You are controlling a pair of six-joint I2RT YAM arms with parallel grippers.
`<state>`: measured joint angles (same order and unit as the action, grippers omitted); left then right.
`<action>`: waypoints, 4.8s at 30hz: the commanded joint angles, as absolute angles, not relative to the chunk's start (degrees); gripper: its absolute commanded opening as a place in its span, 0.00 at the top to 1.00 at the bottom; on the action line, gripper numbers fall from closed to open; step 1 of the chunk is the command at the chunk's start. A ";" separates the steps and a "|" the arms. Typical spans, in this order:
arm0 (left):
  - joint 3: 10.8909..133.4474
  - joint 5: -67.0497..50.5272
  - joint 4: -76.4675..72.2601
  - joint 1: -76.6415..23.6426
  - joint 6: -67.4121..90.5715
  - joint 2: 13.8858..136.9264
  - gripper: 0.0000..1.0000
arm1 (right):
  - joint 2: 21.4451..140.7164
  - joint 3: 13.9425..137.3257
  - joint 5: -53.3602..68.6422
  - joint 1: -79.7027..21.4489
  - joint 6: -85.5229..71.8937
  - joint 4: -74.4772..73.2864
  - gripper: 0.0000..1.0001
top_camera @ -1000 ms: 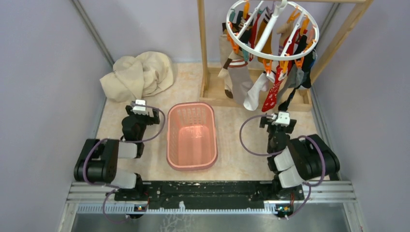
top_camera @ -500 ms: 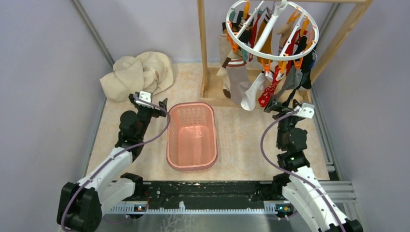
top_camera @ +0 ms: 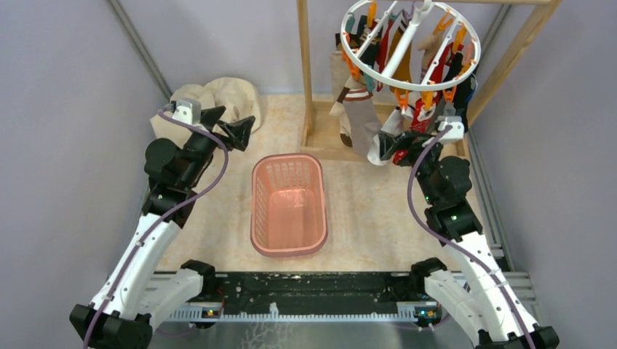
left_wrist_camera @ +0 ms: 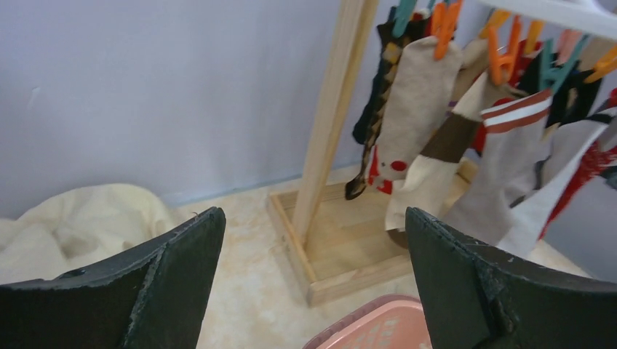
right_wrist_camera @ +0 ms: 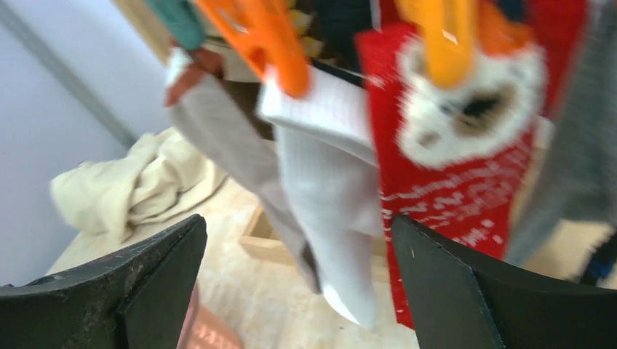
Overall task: Remove the socks clipped to the hanger
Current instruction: Move the clothesline to the center of the board.
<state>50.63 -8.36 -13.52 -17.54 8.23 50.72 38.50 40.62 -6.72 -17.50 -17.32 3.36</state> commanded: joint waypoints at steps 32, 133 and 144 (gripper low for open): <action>93.11 1.63 7.38 -31.90 9.72 94.69 0.01 | 48.06 71.10 -18.51 -17.49 -18.44 -21.81 0.07; 62.35 25.23 -26.95 -8.61 9.77 91.73 1.00 | 49.53 68.79 -17.17 -17.54 -17.73 -19.21 0.02; 63.77 23.00 -25.55 -6.08 11.66 93.72 1.00 | 59.44 71.48 -19.71 -11.17 -21.83 -20.50 0.07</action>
